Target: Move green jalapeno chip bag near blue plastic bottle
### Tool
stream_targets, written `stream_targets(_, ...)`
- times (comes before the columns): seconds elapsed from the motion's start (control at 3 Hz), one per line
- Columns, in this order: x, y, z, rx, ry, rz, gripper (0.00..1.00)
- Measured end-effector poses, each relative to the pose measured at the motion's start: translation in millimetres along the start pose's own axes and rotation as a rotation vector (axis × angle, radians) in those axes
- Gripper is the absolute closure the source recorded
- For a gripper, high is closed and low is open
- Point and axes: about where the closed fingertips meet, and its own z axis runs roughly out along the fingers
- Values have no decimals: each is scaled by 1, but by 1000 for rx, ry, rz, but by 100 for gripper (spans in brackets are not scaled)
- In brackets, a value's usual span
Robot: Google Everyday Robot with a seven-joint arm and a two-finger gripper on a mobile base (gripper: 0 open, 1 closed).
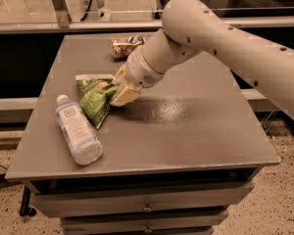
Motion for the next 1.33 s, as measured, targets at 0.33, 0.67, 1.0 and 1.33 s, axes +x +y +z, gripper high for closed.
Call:
stream_targets(0.33, 2, 1, -3, -7, -1, -5, 3)
stream_targets(0.67, 7, 2, -13, -2, 0, 3, 0)
stream_targets(1.0, 23, 1, -35, 23, -1, 38, 0)
stream_targets(1.33, 44, -8, -80, 92, -29, 96, 0)
